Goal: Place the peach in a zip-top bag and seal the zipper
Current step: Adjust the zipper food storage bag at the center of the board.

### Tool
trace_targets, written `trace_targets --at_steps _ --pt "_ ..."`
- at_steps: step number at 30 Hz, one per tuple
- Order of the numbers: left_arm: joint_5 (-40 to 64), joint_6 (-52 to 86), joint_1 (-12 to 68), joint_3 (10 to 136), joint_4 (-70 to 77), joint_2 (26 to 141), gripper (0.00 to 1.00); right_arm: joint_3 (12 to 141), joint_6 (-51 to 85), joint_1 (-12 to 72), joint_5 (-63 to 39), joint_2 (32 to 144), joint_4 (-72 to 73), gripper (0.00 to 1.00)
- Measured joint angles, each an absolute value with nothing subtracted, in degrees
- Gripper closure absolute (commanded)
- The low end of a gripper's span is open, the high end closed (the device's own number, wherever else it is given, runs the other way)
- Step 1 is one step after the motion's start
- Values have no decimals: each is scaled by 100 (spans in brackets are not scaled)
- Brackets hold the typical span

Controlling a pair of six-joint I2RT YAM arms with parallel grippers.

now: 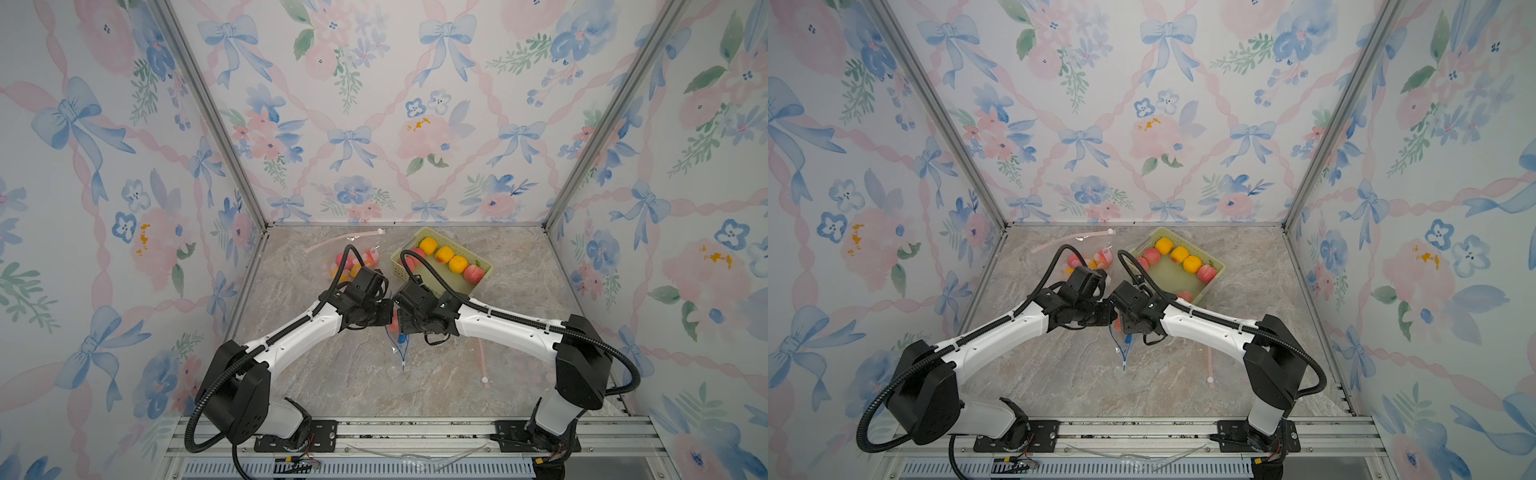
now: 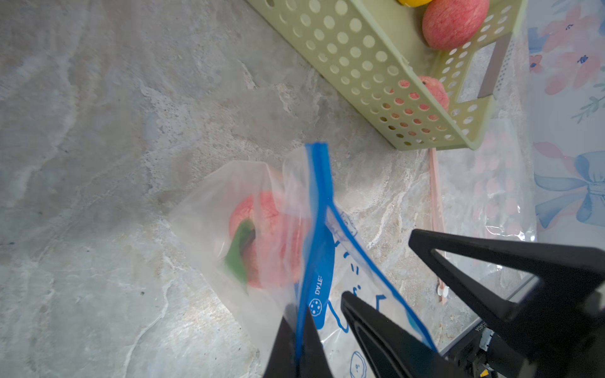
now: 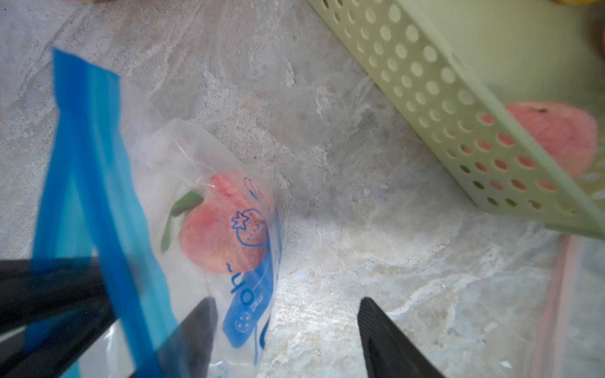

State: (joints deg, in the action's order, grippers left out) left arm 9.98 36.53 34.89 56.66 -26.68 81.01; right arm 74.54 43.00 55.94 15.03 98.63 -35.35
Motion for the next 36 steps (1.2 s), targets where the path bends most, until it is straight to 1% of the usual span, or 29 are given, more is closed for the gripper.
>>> trace_targets --at_steps 5,11,16,18,21,29,33,36 --pt "838 3865 3489 5592 -2558 7933 100 7271 4528 5669 1173 9870 -3358 18" --pt "685 4178 3444 5371 -2257 7583 100 7207 4764 6010 858 9994 -3188 15" --pt "622 4333 3339 5238 -2185 7494 100 7196 4895 6093 768 10390 -3116 15" --pt "624 4351 3267 5153 -2189 7489 100 7196 4912 6073 779 10479 -3120 16" --pt "672 4353 3131 5068 -2196 7437 100 7172 4890 6003 919 10527 -3251 22" --pt "915 3750 2899 5168 -2606 7336 100 7168 4657 5564 1850 10431 -4099 34" --pt "1015 3328 2899 5404 -2967 7561 100 7205 4552 5443 2088 10208 -4362 35" --pt "1063 3173 2899 5498 -3129 7677 100 7231 4407 5437 2029 10033 -4418 32"
